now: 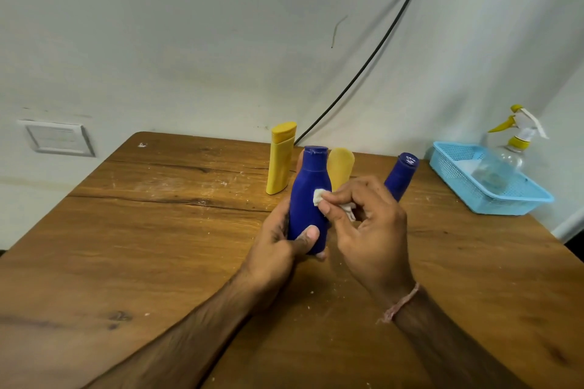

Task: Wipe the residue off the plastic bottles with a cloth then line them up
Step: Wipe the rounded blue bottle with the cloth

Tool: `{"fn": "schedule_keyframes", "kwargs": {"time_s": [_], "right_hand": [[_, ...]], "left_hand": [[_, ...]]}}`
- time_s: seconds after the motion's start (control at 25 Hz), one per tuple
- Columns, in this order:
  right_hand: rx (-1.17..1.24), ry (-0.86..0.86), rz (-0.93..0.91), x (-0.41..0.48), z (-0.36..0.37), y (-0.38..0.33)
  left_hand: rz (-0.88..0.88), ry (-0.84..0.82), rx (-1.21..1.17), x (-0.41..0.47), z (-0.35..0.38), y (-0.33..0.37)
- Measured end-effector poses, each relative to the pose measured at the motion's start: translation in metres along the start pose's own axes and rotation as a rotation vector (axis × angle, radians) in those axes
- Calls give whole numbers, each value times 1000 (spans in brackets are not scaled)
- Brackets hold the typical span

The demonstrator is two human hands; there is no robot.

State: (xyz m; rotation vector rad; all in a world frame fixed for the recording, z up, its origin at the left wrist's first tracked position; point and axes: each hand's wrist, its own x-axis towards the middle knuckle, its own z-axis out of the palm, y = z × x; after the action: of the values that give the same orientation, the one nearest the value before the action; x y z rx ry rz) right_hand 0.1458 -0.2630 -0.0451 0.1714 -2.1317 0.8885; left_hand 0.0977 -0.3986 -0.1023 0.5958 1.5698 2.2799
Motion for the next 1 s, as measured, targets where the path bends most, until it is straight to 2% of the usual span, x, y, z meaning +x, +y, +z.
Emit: {"fn": "schedule_keyframes", "kwargs": {"time_s": [0.2, 0.32, 0.44, 0.52, 0.64, 0.72, 1.0], "right_hand": [[-32, -126, 186, -25, -13, 9], [86, -178, 366, -42, -14, 8], [246, -144, 529, -48, -15, 6], [232, -127, 562, -50, -18, 8], [77, -204, 514, -58, -31, 12], [38, -241, 548, -62, -42, 15], [316, -174, 818, -67, -80, 17]], "left_hand": [[-13, 77, 104, -1, 0, 0], [-40, 95, 83, -7, 1, 5], [-41, 151, 115, -13, 2, 10], [-14, 198, 209, -18, 2, 13], [30, 278, 440, -28, -3, 18], [34, 328, 497, -32, -7, 20], [-35, 348, 540, -30, -9, 21]]}}
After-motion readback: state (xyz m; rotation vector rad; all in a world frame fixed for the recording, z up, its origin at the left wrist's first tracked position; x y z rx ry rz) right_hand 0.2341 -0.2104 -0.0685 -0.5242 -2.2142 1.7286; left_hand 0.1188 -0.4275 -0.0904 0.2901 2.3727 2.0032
